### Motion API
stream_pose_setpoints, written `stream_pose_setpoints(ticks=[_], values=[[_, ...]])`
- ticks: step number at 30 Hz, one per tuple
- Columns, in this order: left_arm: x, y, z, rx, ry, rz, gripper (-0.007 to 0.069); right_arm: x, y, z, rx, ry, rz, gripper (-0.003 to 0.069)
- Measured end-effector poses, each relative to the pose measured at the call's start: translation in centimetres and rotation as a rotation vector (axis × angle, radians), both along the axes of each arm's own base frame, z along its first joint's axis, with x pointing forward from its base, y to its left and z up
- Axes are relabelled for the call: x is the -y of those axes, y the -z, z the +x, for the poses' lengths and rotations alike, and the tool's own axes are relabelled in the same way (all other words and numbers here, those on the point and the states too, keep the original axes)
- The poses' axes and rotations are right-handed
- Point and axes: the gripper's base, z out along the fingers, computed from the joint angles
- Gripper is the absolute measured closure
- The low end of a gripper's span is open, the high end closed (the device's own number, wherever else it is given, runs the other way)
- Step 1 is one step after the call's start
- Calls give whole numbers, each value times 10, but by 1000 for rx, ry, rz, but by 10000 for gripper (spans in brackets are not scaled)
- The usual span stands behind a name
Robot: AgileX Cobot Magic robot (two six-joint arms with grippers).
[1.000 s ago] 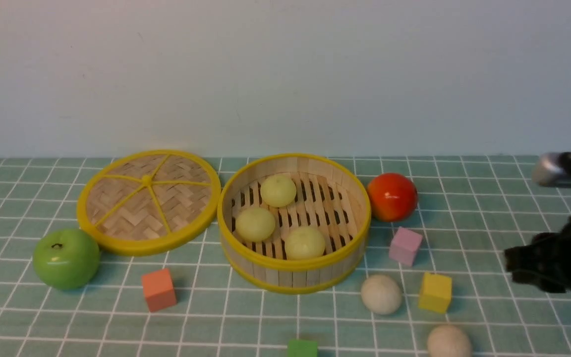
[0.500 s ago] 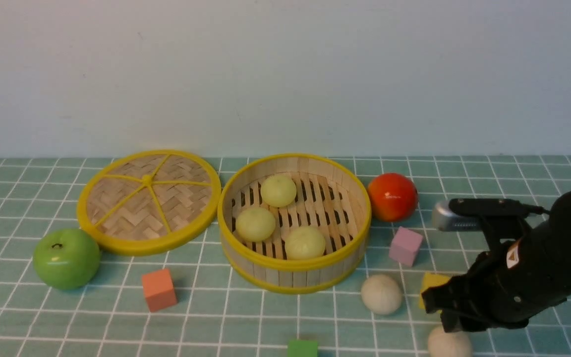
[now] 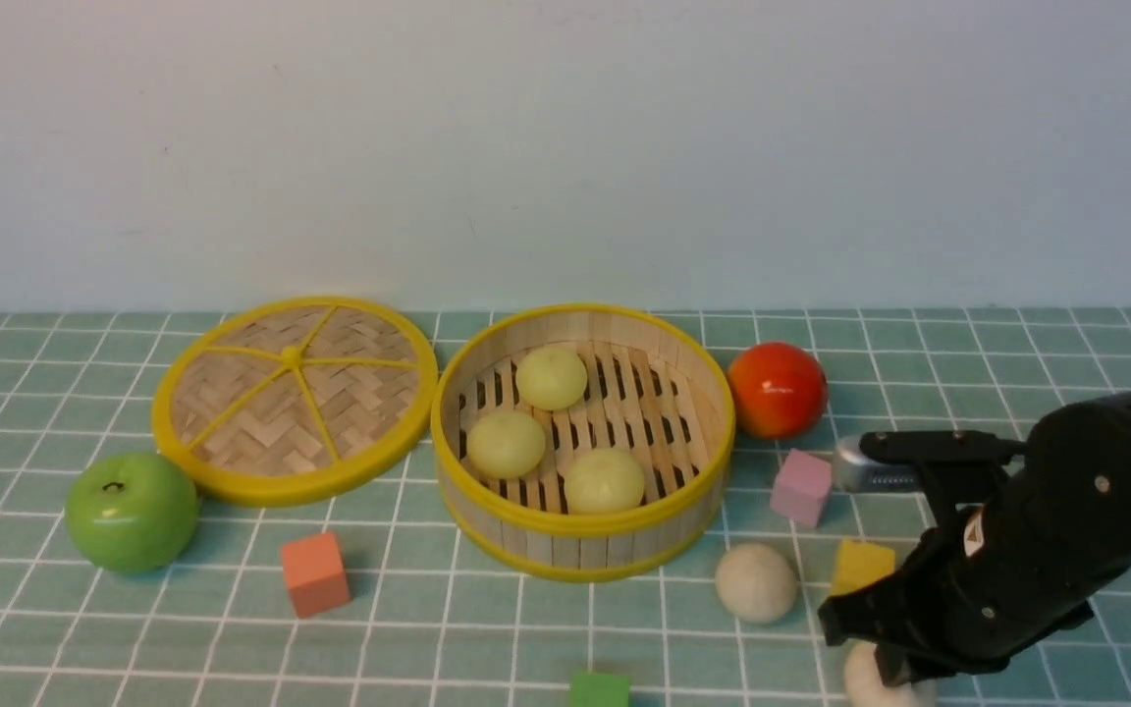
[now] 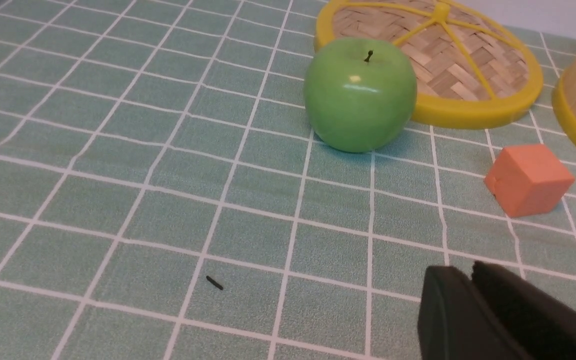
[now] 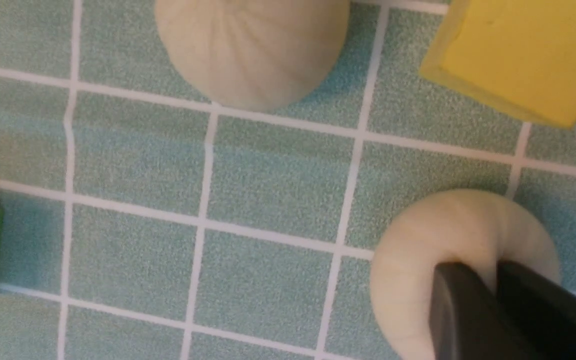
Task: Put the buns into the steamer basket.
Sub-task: Use the right arm to grab a steamed stuffed bun, then use the right arm to put the steamed stuffed bun into the steamer
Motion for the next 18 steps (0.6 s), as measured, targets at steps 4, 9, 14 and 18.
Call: stream_pose_setpoints(ticks=[4,9,14,18], values=[[0,0,0,0,0,0,550,0,-12,-3,-44,-21,-8,648],[0,0,0,0,0,0,547,-14,-78,16,45,-97,68,648],[0,0,0,0,0,0,543,-36,-130,59,221,-149,163,648],[0,0,0,0,0,0,533,-58,-122,108,252,-187,194,648]])
